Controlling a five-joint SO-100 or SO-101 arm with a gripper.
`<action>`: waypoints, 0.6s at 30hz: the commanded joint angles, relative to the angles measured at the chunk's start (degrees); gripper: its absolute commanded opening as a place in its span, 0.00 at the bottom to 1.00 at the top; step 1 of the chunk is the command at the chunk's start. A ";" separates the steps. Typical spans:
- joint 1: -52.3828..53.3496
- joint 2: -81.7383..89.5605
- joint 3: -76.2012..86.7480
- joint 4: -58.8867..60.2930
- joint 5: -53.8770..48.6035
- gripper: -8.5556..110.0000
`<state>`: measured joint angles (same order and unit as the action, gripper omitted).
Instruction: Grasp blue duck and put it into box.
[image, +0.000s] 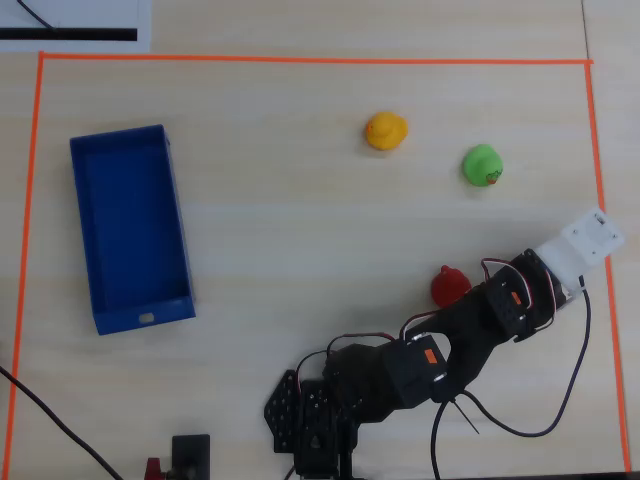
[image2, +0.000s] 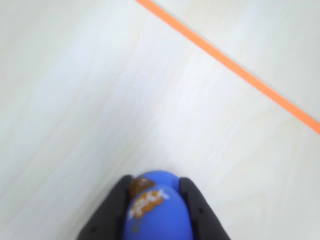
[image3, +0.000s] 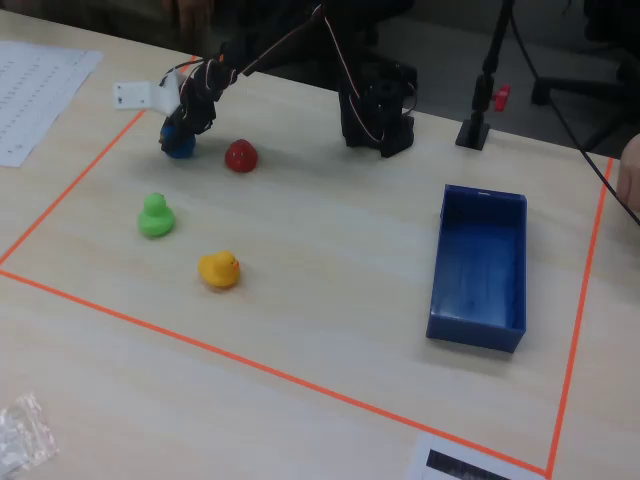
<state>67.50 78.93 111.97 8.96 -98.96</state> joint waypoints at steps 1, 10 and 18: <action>-0.88 1.05 -0.88 0.09 1.05 0.07; -4.83 6.59 -17.40 24.35 17.23 0.07; -31.73 20.74 -36.39 63.46 40.96 0.07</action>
<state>50.62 90.35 81.47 55.28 -67.41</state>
